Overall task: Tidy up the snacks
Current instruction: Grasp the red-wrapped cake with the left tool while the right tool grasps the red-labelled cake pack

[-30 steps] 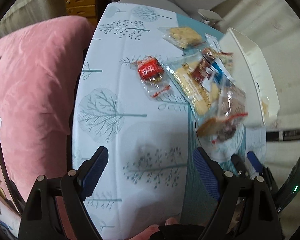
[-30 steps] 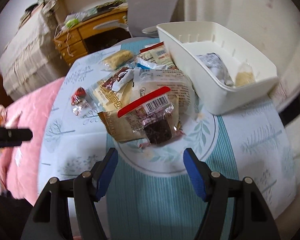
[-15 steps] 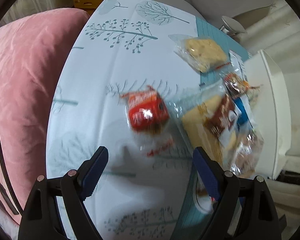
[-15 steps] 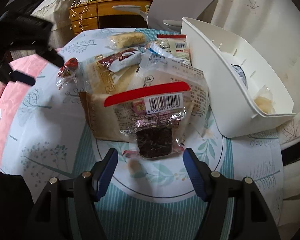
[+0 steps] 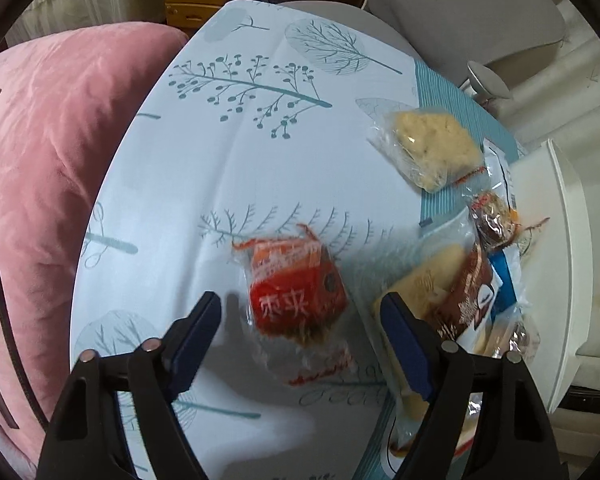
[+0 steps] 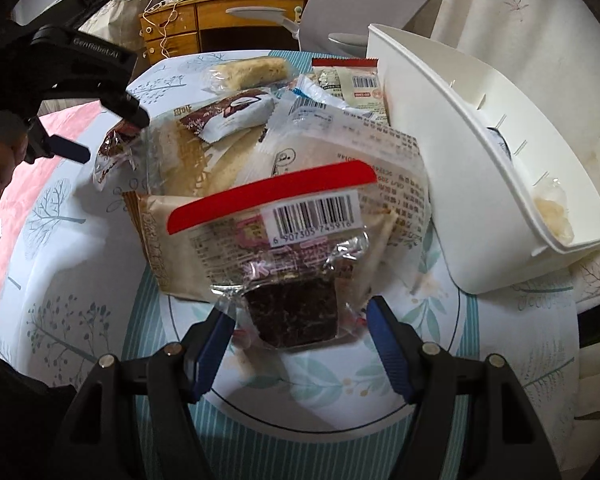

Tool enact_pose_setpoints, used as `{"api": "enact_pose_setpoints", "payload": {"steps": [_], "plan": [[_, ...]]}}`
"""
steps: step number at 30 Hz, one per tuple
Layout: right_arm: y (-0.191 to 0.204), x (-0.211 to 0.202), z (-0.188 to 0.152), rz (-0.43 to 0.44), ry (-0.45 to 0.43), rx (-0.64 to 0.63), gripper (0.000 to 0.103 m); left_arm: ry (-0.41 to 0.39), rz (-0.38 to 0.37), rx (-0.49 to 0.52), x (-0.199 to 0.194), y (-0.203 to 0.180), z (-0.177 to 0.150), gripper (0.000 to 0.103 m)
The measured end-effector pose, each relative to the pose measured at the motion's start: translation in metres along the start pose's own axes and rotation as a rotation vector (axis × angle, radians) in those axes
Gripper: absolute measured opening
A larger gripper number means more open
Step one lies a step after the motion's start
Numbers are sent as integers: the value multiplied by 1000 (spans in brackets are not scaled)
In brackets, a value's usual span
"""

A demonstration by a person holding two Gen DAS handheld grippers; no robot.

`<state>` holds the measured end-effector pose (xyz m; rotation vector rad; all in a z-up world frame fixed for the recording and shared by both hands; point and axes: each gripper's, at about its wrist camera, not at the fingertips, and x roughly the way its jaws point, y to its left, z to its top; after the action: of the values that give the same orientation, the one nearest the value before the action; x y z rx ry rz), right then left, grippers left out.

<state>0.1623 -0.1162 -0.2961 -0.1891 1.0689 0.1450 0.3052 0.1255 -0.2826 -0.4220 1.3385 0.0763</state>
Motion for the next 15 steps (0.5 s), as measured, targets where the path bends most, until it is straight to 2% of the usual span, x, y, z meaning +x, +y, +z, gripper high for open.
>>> {"api": "enact_pose_setpoints", "payload": {"steps": [2, 8, 15], "plan": [[-2, 1, -2, 6, 1, 5, 67, -1, 7, 6, 3, -1, 0, 69], [-1, 0, -3, 8, -6, -35, 50, -28, 18, -9, 4, -3, -3, 54], [-2, -5, -3, 22, 12, -4, 47, -19, 12, 9, -5, -5, -9, 48]]}}
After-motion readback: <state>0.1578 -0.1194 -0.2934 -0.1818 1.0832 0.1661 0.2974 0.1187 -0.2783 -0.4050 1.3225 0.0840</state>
